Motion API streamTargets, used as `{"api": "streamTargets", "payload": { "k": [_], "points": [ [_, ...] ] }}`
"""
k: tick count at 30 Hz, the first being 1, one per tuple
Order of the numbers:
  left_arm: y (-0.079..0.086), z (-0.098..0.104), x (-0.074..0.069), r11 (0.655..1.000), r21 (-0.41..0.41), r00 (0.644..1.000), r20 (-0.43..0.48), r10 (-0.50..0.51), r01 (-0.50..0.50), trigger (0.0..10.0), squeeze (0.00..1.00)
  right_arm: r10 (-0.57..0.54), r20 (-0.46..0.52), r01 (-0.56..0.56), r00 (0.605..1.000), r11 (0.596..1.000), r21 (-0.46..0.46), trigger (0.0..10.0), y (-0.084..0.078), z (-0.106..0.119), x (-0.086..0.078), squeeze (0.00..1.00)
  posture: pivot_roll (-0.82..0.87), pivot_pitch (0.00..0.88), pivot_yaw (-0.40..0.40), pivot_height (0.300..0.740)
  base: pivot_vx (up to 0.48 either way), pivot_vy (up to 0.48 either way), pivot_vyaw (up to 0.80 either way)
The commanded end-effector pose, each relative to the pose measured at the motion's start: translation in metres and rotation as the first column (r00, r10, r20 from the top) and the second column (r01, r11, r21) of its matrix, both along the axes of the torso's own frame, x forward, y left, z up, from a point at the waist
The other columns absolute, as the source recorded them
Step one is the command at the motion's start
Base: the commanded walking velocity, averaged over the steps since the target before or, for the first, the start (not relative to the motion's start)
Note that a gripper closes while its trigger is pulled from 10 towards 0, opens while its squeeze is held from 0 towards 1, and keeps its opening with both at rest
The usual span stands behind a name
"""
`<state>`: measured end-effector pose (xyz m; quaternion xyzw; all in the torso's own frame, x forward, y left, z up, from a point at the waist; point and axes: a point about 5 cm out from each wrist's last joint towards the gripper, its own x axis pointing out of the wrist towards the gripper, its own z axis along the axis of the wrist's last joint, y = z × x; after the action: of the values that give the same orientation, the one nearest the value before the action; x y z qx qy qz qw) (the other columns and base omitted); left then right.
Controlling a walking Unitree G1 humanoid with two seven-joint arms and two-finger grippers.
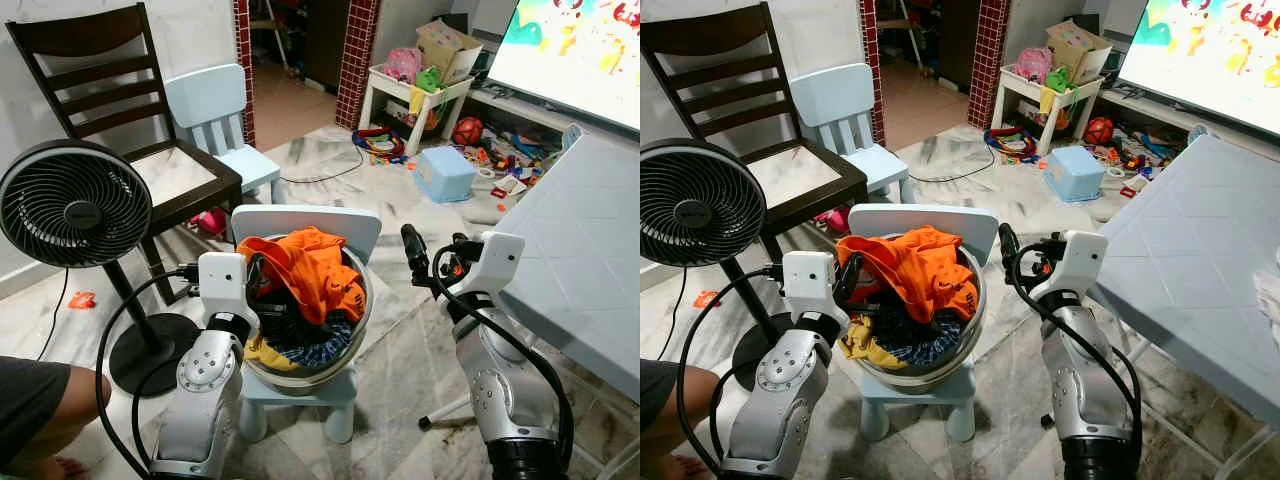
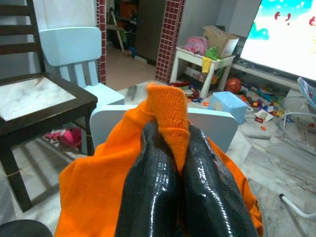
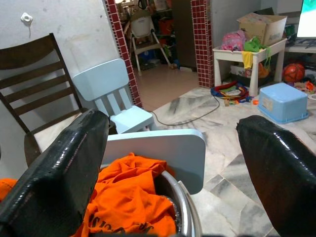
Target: Hang hanger
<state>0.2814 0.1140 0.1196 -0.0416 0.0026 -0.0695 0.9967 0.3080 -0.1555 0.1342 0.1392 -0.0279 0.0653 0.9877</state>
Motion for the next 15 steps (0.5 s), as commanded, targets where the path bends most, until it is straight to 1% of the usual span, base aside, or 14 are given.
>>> {"api": "streamTargets", "payload": {
  "k": [1,7,15],
  "points": [
    [-0.0063,0.0027,0.0030,1.000,-0.008,1.000,0.004,-0.021,0.021,10.0,0.00,-0.009,0.008,0.009,1.000,1.000,-0.013,10.0,-0.0042,0.0022,-0.0019,0.00,0.07,0.000,-0.057,0.740,-0.259,0.000,0.00],
    [-0.0041,0.0031,0.0031,1.000,-0.003,1.000,-0.001,-0.020,0.020,10.0,0.00,-0.010,-0.004,0.009,1.000,1.000,-0.014,10.0,-0.0032,-0.0013,-0.0054,0.00,0.07,0.003,-0.055,0.740,-0.267,0.000,0.00],
    [-0.0036,0.0034,0.0032,1.000,-0.009,1.000,-0.004,-0.016,0.016,10.0,0.00,-0.010,-0.009,0.010,1.000,1.000,-0.019,10.0,-0.0043,-0.0017,-0.0067,0.00,0.07,0.009,-0.057,0.740,-0.322,0.000,0.00]
  ]
}}
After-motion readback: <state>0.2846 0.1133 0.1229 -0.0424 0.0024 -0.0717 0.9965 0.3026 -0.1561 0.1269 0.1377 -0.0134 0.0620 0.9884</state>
